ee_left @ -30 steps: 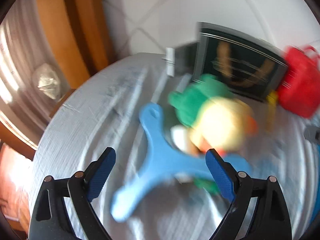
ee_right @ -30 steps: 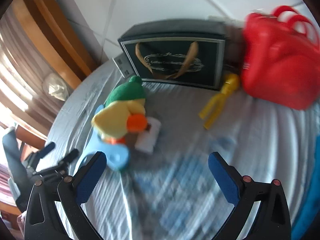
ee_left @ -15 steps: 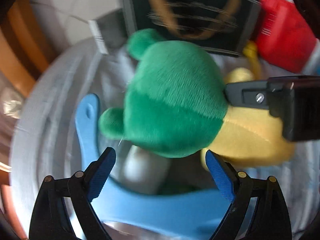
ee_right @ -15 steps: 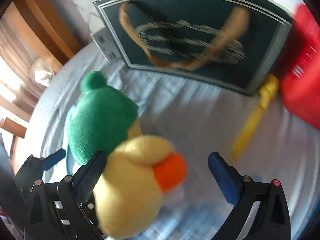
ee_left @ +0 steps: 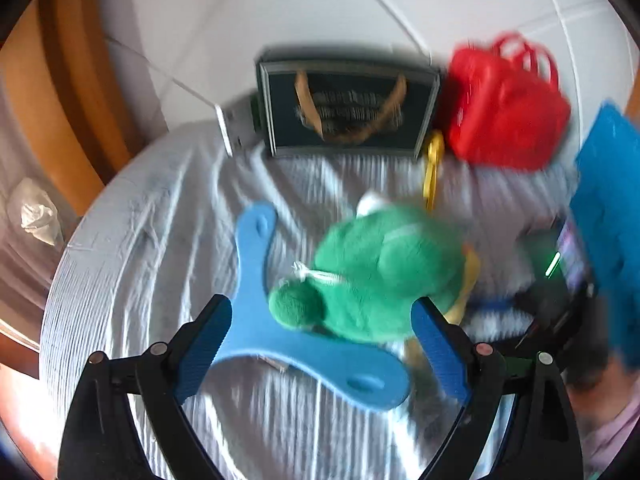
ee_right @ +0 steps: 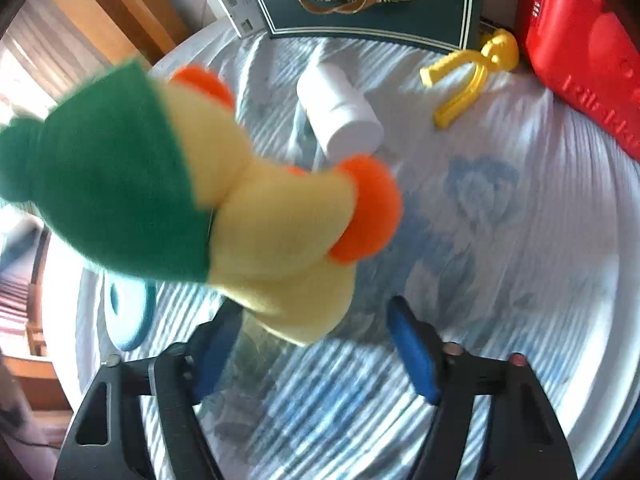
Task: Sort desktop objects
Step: 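Grasp the yellow duck plush with green frog hat using both tools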
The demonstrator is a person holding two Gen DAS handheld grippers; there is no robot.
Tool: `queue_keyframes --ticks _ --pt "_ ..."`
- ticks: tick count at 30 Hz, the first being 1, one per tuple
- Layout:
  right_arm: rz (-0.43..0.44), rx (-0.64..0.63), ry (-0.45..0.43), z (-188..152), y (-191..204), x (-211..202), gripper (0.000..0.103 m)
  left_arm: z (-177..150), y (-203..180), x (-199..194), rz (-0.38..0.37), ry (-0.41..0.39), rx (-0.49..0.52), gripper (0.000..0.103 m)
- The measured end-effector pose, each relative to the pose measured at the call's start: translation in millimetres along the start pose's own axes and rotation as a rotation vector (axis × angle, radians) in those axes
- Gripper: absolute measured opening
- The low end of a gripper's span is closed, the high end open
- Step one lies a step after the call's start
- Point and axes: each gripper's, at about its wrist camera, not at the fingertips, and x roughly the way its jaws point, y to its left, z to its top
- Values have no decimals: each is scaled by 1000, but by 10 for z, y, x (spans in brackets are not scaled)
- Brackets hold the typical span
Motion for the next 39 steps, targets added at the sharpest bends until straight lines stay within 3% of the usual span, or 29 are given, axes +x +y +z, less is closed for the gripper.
queue_keyframes --ticks 4,5,7,8,10,13,16,20,23,25,27,35,39 --pt "21 15 5 -101 107 48 68 324 15 106 -55 -57 -117 92" --pt "27 26 12 -145 109 59 68 465 51 269 -41 -38 -117 92" --pt "33 54 18 -223 74 42 68 559 -108 600 19 94 -53 92" --pt "33 74 13 -281 27 -21 68 509 -179 713 34 141 -25 93" --pt "51 127 -22 -393 -100 -243 68 343 -183 512 18 95 -24 93" --pt "65 186 -81 -528 -247 -567 69 36 -127 243 3 91 -28 95" --pt "93 203 -133 -629 -226 -783 69 -426 -32 68 57 120 -6 100" --pt "146 198 -149 -624 -29 -775 73 -899 164 156 110 217 -24 100" --pt "160 170 -121 -586 115 -631 76 -1084 207 61 73 204 -32 100" --pt "153 151 -111 -684 236 -599 84 -1125 183 -45 41 171 -33 100" --pt "146 147 -111 -710 258 -566 103 -1135 99 -99 21 151 -11 100" --pt "116 167 -113 -907 182 -506 103 -1207 -169 63 10 158 65 100" --pt "105 159 -114 -885 156 -437 103 -1206 -212 222 41 147 69 100"
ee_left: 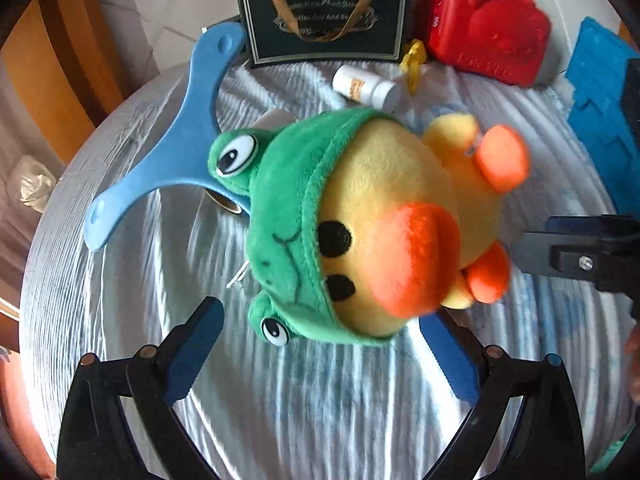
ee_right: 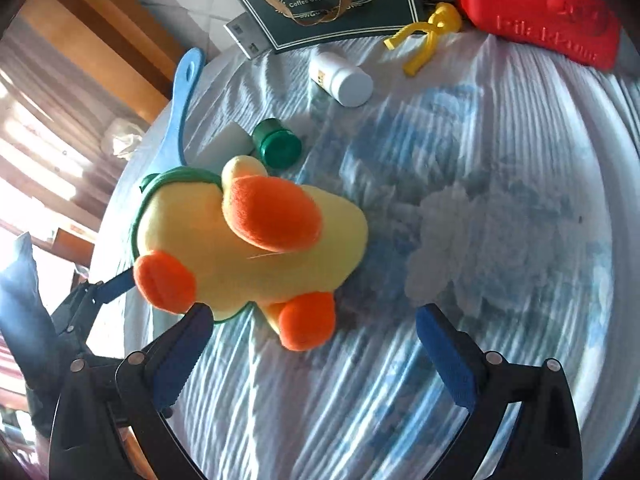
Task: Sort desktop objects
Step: 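Grasp the yellow duck plush with green frog hat using both tools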
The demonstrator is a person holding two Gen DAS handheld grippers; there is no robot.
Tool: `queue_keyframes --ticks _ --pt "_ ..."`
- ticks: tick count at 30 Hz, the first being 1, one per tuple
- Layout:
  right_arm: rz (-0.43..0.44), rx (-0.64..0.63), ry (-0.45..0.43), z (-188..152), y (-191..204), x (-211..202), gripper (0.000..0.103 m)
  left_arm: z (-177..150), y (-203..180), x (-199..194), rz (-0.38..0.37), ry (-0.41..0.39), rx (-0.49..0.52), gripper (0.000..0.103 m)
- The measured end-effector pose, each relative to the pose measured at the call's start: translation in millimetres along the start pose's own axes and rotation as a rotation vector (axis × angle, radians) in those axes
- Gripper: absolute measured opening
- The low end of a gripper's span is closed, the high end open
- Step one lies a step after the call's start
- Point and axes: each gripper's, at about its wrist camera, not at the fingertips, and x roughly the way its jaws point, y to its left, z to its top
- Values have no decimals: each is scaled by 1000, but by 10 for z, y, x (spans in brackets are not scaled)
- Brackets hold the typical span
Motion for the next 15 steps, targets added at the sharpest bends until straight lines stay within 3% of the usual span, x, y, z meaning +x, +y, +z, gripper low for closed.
queue_keyframes --ticks 7,10,15 --pt "-20 -81 -12 158 70 151 103 -3 37 173 -60 18 -14 100" --pt "9 -102 -6 254 105 272 103 32 60 250 -74 31 -22 100" --pt "107 -84 -27 355 47 412 103 109 65 359 -32 20 7 100"
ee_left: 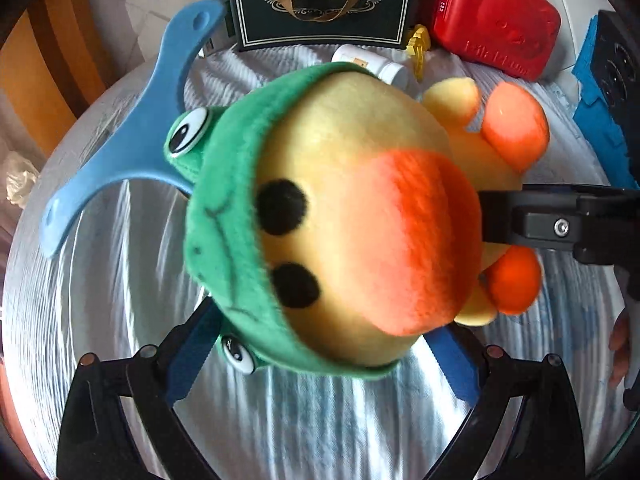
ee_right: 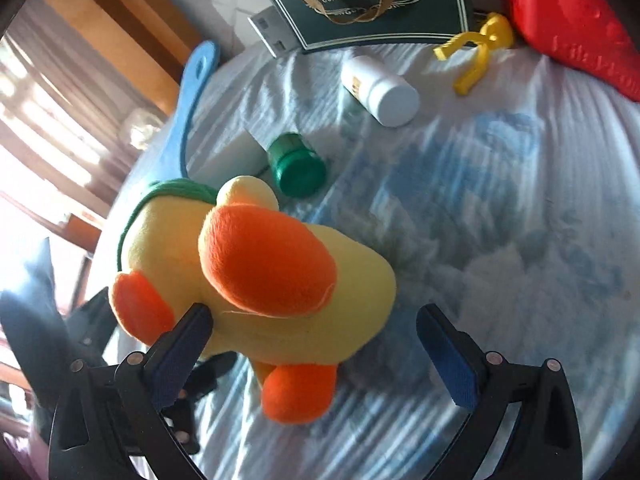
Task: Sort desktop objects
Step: 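Grasp the yellow duck plush with green frog hat using both tools, then lift the yellow duck with both tools and carry it over the blue bin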
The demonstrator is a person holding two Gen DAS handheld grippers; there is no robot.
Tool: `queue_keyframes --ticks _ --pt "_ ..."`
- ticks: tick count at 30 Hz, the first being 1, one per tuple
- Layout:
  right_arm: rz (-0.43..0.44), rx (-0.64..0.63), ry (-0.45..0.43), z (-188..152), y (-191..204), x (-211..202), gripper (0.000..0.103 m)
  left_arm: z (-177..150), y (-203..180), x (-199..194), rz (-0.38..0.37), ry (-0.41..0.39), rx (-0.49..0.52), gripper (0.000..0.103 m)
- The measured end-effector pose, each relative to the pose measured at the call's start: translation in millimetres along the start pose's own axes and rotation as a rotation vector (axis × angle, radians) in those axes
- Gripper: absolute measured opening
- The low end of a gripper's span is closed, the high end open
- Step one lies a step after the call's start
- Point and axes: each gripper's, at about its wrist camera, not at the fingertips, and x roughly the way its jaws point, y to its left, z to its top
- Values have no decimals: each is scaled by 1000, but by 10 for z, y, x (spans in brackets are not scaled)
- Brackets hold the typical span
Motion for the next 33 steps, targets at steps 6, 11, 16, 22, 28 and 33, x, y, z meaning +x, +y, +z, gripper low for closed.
queue_keyframes --ticks 6,11,16,22,28,33 --pt "48 -30 -4 63 73 71 103 91 29 67 -9 -21 15 97" --pt "80 -35 50 92 122 201 96 80 41 26 -11 -39 22 82" --pt "57 -73 24 48 231 1 85 48 51 -147 -39 -70 2 80" --pt "45 -102 -56 -41 361 -493 84 43 -59 -562 -44 -162 30 80" --pt "0 -126 -151 -162 594 -1089 84 18 -221 -1116 -71 -283 64 80" --pt "-55 -125 -238 -307 723 -1618 84 0 -430 -1553 -108 -369 113 80"
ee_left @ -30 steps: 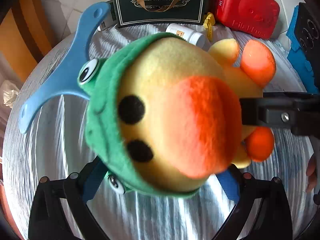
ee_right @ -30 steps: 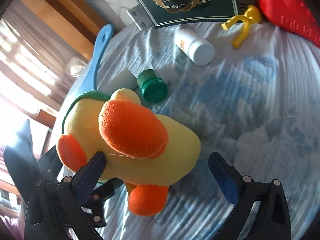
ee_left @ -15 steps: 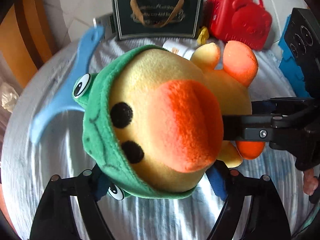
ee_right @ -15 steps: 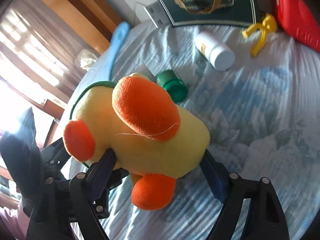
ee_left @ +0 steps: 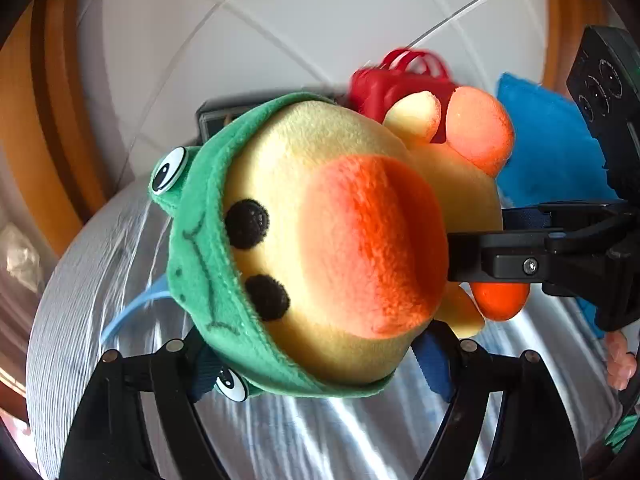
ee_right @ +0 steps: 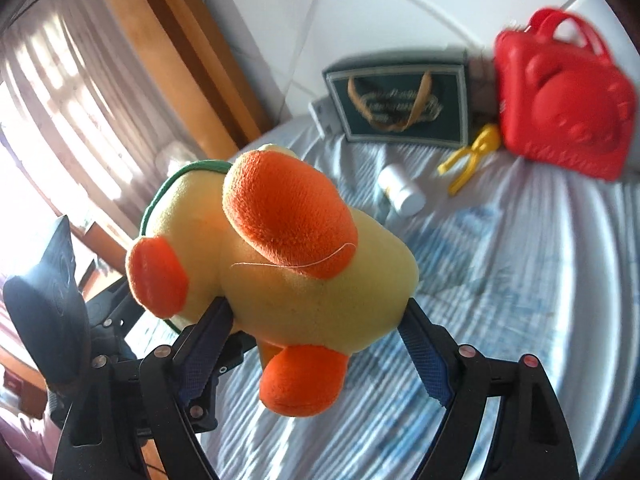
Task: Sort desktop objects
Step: 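Lift the yellow duck with both tools and carry it over the blue bin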
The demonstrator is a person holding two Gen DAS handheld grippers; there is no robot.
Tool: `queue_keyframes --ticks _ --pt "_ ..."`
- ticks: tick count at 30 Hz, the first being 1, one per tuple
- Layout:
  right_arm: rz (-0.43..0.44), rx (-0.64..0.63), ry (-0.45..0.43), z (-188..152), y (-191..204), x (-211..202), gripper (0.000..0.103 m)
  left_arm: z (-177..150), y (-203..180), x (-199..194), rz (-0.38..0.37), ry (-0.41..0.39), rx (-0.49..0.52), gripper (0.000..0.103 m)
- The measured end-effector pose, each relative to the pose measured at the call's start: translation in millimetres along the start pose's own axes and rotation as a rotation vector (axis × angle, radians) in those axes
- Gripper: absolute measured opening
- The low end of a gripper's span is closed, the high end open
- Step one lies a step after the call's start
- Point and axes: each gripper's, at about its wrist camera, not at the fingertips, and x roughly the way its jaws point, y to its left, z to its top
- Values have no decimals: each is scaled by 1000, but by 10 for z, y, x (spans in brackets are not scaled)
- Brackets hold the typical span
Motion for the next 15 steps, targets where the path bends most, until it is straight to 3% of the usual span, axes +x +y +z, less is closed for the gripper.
queue_keyframes --ticks 7,15 --pt "-91 12 -113 -57 -14 -821 84 288 -462 -377 -71 -95 68 80" --pt "-187 84 -217 72 -373 -1826 84 887 -1198 -647 -165 -193 142 80"
